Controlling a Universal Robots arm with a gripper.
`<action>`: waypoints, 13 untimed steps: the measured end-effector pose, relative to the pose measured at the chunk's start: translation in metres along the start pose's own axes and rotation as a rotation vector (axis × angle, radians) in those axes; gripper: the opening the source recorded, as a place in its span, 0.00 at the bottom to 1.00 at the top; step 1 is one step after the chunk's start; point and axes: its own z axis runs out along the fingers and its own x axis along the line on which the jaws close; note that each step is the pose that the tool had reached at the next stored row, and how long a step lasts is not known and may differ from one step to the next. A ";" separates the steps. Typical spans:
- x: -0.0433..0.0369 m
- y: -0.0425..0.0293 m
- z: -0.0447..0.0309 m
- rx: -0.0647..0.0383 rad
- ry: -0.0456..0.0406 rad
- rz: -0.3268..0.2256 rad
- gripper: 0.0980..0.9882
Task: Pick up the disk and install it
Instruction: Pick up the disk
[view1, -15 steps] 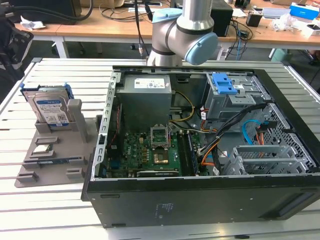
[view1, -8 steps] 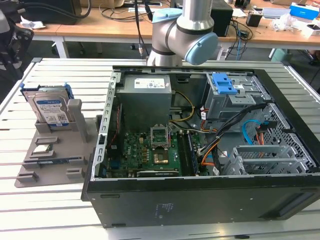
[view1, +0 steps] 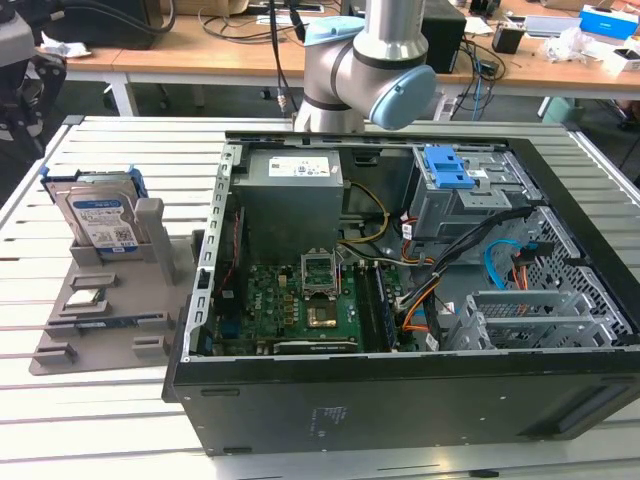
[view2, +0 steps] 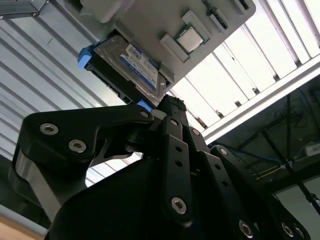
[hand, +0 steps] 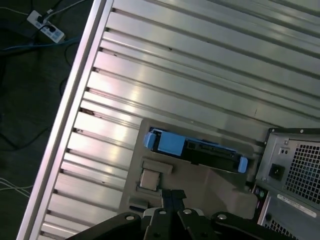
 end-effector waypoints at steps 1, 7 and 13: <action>0.0000 0.0000 0.0000 0.000 0.0004 -0.016 0.01; 0.0000 0.0000 0.0000 -0.003 0.0026 -0.116 0.01; 0.0000 0.0000 0.0000 -0.004 0.0038 -0.170 0.01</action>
